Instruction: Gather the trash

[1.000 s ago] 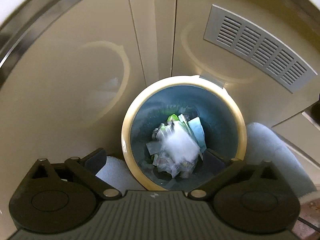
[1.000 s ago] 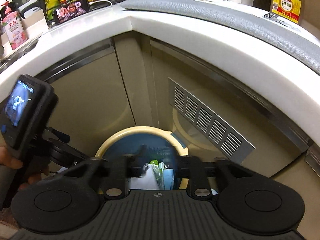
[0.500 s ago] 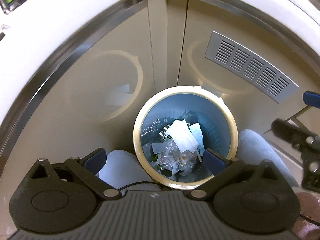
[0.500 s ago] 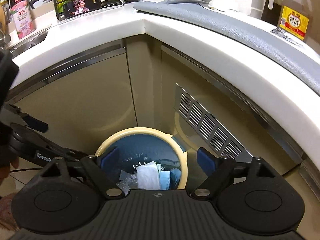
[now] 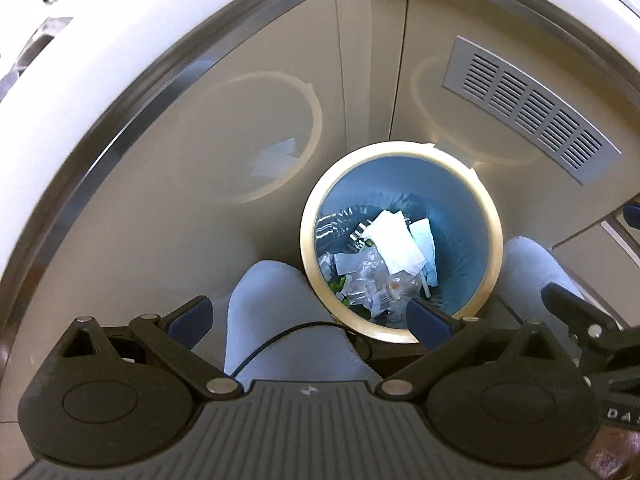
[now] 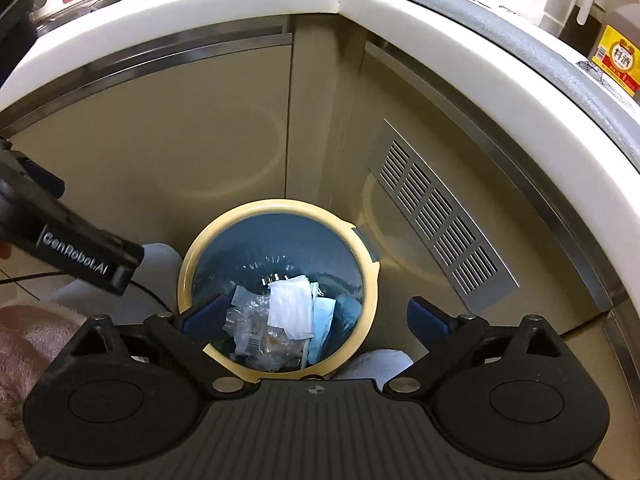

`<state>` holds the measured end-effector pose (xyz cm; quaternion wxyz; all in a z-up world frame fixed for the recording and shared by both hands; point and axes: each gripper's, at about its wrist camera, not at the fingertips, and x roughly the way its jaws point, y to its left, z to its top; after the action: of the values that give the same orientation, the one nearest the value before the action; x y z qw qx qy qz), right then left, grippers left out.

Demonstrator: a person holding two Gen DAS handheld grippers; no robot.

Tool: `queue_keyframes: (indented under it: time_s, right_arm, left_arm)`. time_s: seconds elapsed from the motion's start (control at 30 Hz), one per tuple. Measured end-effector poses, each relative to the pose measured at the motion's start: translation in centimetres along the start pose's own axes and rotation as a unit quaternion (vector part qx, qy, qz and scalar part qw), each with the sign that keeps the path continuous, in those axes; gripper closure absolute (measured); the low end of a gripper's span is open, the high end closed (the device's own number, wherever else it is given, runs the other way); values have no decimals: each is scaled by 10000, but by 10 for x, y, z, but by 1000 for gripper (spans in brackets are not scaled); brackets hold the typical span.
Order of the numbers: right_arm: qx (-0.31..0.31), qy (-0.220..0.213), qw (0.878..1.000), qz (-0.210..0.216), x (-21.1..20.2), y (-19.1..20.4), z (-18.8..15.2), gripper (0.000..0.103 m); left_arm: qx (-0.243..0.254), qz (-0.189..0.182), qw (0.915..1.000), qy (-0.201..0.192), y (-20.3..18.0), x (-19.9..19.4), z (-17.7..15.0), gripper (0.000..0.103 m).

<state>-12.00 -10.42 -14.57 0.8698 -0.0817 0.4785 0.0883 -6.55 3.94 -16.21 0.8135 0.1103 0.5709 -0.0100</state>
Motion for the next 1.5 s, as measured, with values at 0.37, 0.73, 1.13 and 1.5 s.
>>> queue_keyframes:
  time_s: [0.37, 0.73, 1.13, 1.5]
  right_arm:
    - [-47, 70, 9994, -348, 8, 1, 0, 0]
    - [149, 589, 9982, -18, 26, 0, 15, 0]
    - [274, 559, 9980, -142, 27, 1, 6, 0]
    - [262, 624, 9977, -85, 33, 1, 6, 0]
  left_arm:
    - [78, 331, 9958, -845, 0, -34, -5, 0]
    - [227, 533, 9947, -845, 0, -43, 0, 0]
    - [202, 305, 9993, -88, -2, -8, -4, 0]
    - [252, 198, 9993, 168, -3, 4, -5, 0]
